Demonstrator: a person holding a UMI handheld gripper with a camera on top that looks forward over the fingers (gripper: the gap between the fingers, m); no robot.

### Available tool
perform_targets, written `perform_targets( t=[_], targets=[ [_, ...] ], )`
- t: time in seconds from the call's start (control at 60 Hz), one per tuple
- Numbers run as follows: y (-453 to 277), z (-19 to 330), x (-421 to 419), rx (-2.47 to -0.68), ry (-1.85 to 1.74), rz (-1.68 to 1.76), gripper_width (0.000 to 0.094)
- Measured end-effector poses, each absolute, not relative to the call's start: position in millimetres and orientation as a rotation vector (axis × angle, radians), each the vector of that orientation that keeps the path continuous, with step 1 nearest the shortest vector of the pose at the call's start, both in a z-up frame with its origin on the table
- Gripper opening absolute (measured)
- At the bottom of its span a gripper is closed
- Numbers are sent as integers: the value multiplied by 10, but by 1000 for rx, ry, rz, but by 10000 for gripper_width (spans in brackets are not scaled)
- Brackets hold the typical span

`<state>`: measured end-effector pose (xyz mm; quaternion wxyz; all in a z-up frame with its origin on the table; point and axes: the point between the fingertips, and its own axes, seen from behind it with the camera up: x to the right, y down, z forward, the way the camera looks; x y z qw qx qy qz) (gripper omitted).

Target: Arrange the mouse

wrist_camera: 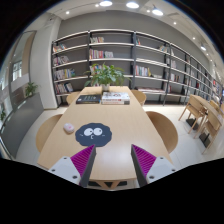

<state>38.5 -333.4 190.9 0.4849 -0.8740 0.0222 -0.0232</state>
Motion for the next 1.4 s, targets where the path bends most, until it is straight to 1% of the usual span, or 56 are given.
perform_targets(
  t=[0.033,0.117,0.133,0.167,0.183,0.233,0.25,0.283,0.3,0.383,0.4,0.417,0.5,0.533,0.6,0.7,0.917,1.1,1.217,1.267,1.367,1.4],
  targets=[
    [-3362,1859,350,-2144,49,-48,692],
    [-3462,1574,150,-2200,40,1,692],
    [-3319,1369,18,-2210,40,12,694],
    [-3311,1207,-102,-2238,33,29,693],
    [-3419,1225,-105,-2255,26,37,692],
    [-3373,1024,-278,-2298,9,49,692],
    [-3333,841,-403,-2307,5,48,694],
    [-3306,703,-537,-2334,-9,57,693],
    [-3319,758,-541,-2352,-19,65,695],
    [-3134,509,-918,-2388,-48,83,695],
    [-3064,396,-1046,-2389,-50,87,696],
    [-3010,355,-1121,-2393,-54,93,694],
    [-2689,199,-1437,-2406,-80,110,698],
    [-2583,207,-1547,-2417,-95,115,696],
    [-2282,44,-1779,-2435,-124,120,702],
    [-1837,-72,-1991,-2445,-138,115,706],
    [-923,-139,-2216,-2442,-111,104,703],
    [-349,-164,-2197,-2437,-56,52,708],
    [-143,-184,-2108,-2452,-15,1,695],
    [-91,-180,-2078,-2455,19,-2,655],
    [-58,-184,-2028,-2457,59,-21,492],
    [-64,-192,-2020,-2463,69,-25,489]
  ],
)
